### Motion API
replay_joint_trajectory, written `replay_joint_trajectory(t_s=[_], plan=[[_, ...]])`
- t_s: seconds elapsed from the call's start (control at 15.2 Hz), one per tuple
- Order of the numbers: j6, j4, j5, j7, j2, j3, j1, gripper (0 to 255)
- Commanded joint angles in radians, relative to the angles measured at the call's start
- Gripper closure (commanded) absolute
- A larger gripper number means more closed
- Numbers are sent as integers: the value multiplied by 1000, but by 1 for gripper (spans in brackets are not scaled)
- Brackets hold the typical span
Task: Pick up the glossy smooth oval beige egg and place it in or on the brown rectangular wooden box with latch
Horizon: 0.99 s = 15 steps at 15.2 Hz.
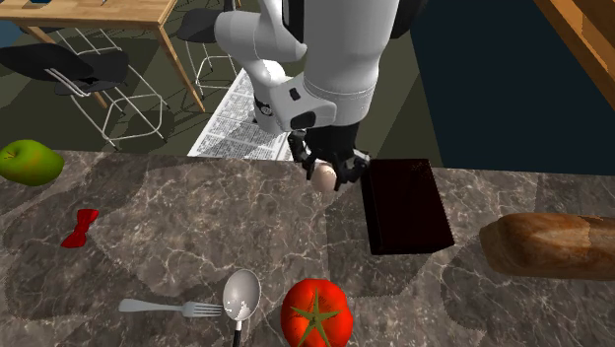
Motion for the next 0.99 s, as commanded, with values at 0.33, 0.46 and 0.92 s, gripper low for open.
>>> replay_joint_trajectory(t_s=[0.33, 0.46, 0.92], plan=[[-43, 96, -9, 112, 46, 86, 10, 255], [-46, 137, -22, 171, 83, 136, 9, 255], [-65, 314, -136, 412, 263, 333, -16, 255]])
